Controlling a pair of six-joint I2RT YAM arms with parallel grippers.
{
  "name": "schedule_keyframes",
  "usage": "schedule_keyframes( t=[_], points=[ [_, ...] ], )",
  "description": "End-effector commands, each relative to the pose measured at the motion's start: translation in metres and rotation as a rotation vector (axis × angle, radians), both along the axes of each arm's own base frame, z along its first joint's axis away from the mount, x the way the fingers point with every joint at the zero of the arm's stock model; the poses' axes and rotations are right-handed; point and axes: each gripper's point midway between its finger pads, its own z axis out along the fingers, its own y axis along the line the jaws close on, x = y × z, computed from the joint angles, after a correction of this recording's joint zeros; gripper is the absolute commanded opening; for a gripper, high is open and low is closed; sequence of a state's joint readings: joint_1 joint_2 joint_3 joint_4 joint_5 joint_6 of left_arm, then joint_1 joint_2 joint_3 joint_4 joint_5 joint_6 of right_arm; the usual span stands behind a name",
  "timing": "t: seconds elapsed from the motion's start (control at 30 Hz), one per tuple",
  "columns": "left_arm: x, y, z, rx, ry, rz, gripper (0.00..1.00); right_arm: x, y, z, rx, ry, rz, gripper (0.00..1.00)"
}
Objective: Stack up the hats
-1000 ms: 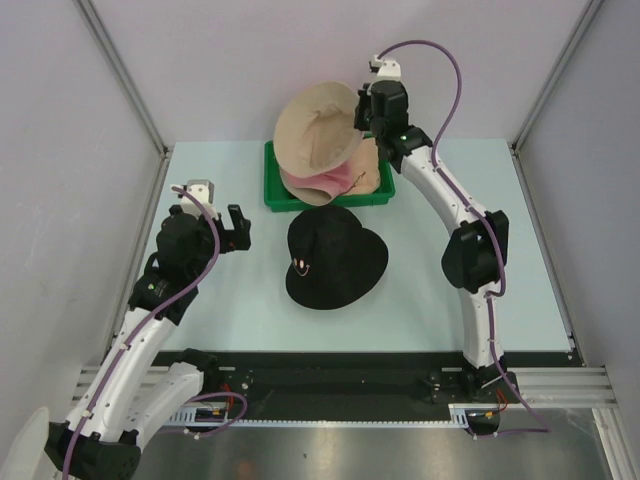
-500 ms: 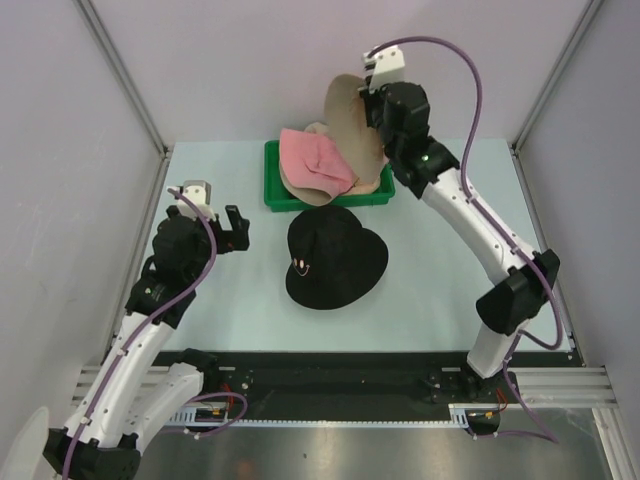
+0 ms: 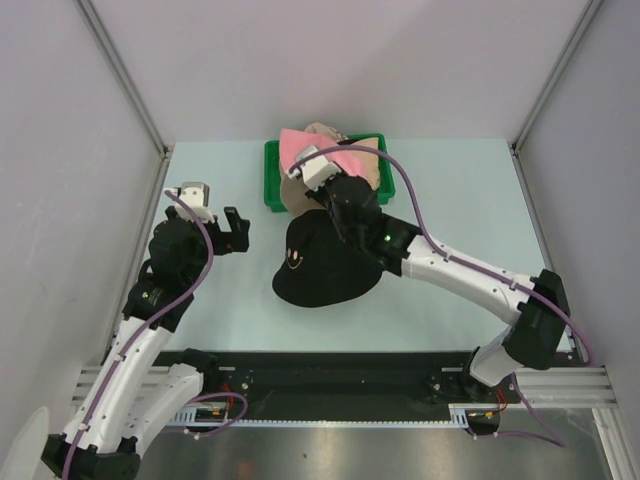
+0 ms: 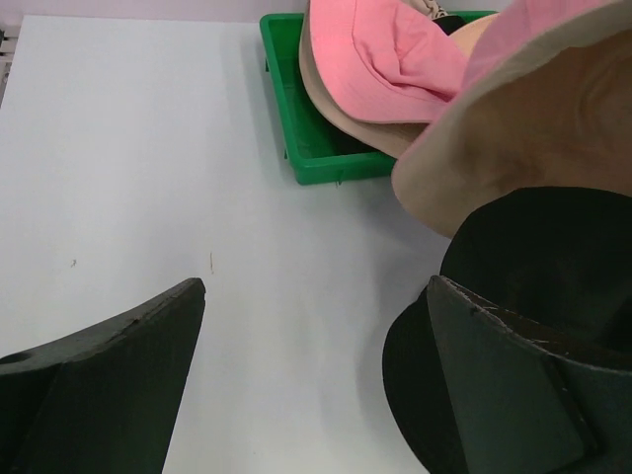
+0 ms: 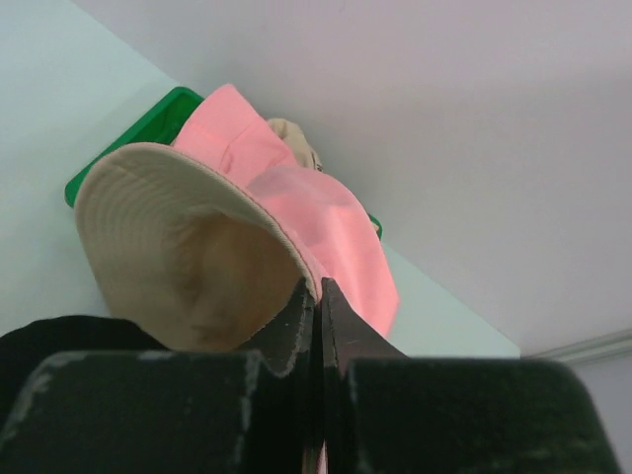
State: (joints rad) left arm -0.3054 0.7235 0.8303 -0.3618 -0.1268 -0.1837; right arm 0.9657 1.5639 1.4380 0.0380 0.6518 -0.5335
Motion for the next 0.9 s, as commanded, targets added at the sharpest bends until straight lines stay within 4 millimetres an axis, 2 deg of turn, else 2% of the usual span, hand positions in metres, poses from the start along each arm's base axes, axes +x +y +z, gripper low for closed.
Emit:
schedule_keyframes(
  t=[0.0, 0.1, 0.13, 0.17, 0.23, 0.3, 0.4, 0.6, 0.73, 0.87],
  points=[
    [-0.002, -0.005, 0.007, -0.025, -0.026, -0.022, 1.00, -0.029, -0.029, 0.058, 0.128, -0.153, -0.040, 0.00],
    [-0.002, -0.005, 0.006, -0.023, -0.022, -0.021, 1.00, -0.043, -0.031, 0.054, 0.133, -0.167, -0.004, 0.00],
    [-0.002, -0.005, 0.006, -0.025, -0.021, -0.022, 1.00, -0.046, -0.032, 0.060, 0.149, -0.194, -0.001, 0.00],
    [-0.001, -0.006, 0.006, -0.025, -0.021, -0.023, 1.00, -0.049, -0.035, 0.052, 0.128, -0.201, -0.005, 0.00],
    [-0.001, -0.006, 0.005, -0.025, -0.018, -0.025, 1.00, -0.059, -0.041, 0.065, 0.123, -0.275, -0.003, 0.00],
    [-0.001, -0.007, 0.004, -0.025, -0.017, -0.028, 1.00, -0.069, -0.042, 0.065, 0.085, -0.306, 0.036, 0.00],
    [0.000, -0.006, 0.005, -0.024, -0.017, -0.025, 1.00, -0.087, -0.029, 0.061, 0.085, -0.292, 0.116, 0.00],
    [0.000, -0.007, 0.004, -0.025, -0.012, -0.029, 1.00, -0.113, -0.006, 0.031, 0.055, -0.217, 0.199, 0.00],
    [0.000, -0.008, 0.004, -0.028, -0.011, -0.031, 1.00, -0.124, 0.007, 0.000, 0.025, -0.139, 0.229, 0.00],
    [0.000, -0.008, 0.004, -0.029, -0.014, -0.033, 1.00, -0.143, 0.025, -0.030, 0.027, -0.057, 0.292, 0.00]
  ],
)
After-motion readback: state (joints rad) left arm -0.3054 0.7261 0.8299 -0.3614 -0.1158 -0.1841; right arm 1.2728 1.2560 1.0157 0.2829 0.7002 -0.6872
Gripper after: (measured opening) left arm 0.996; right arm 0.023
